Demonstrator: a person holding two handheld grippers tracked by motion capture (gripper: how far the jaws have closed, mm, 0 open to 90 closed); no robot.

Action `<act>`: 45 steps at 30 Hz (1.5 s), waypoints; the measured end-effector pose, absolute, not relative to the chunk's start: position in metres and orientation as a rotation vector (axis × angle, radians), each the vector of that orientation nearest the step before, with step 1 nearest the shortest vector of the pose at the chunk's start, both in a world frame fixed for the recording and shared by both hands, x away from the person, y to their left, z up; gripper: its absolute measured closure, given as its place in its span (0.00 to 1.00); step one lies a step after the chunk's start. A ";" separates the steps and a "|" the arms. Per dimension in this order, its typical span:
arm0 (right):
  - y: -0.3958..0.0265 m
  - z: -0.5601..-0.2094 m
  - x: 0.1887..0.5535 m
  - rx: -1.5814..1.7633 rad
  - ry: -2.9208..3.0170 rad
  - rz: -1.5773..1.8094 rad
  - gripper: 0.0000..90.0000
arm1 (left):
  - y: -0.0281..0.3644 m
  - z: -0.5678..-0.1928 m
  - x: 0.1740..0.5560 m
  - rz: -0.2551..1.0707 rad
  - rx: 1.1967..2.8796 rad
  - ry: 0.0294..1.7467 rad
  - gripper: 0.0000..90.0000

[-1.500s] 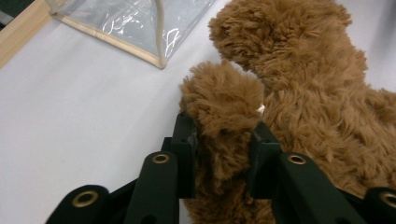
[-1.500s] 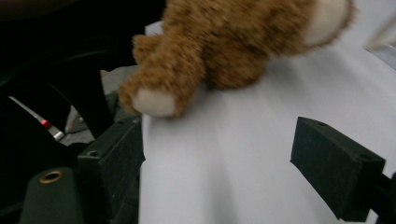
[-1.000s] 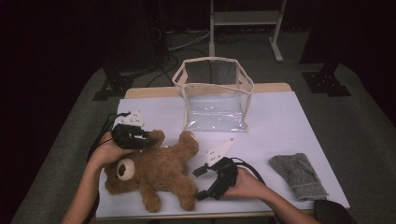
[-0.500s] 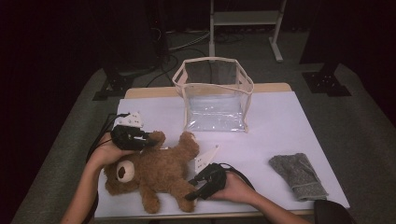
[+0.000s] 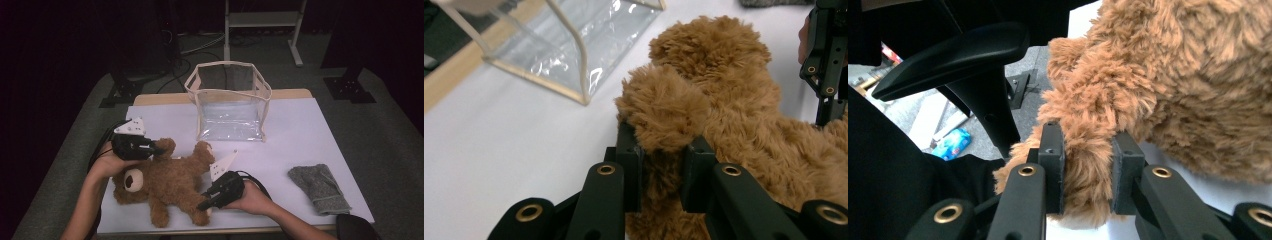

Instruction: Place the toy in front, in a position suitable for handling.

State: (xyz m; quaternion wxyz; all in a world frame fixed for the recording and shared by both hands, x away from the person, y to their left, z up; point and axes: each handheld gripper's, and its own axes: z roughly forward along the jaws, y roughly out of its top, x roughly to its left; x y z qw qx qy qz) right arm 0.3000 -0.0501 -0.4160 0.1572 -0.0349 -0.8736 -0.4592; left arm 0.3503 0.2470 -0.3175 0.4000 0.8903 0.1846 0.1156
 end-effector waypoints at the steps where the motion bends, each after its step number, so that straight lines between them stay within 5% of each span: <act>1: -0.052 -0.408 0.299 -0.086 -2.500 -1.326 0.81 | 0.245 -0.311 0.349 0.306 2.246 0.453 0.84; 10: -0.076 -0.372 0.296 -0.052 -2.461 -1.396 0.81 | 0.225 -0.280 0.341 0.338 2.228 0.391 0.84; 22: -0.164 -0.335 0.291 -0.139 -2.481 -1.462 0.81 | 0.149 -0.250 0.350 0.332 2.262 0.195 0.83; 31: -0.235 -0.361 0.290 -0.320 -2.473 -1.435 0.80 | 0.073 -0.277 0.371 0.225 2.321 0.101 0.83; 41: -0.268 -0.412 0.295 -0.514 -2.460 -1.357 0.79 | 0.038 -0.328 0.390 0.139 2.363 0.099 0.82; 44: -0.271 -0.420 0.294 -0.534 -2.454 -1.362 0.73 | 0.038 -0.329 0.392 0.151 2.361 0.092 0.79; 45: -0.272 -0.419 0.294 -0.532 -2.458 -1.354 0.64 | 0.038 -0.329 0.391 0.170 2.357 0.093 0.72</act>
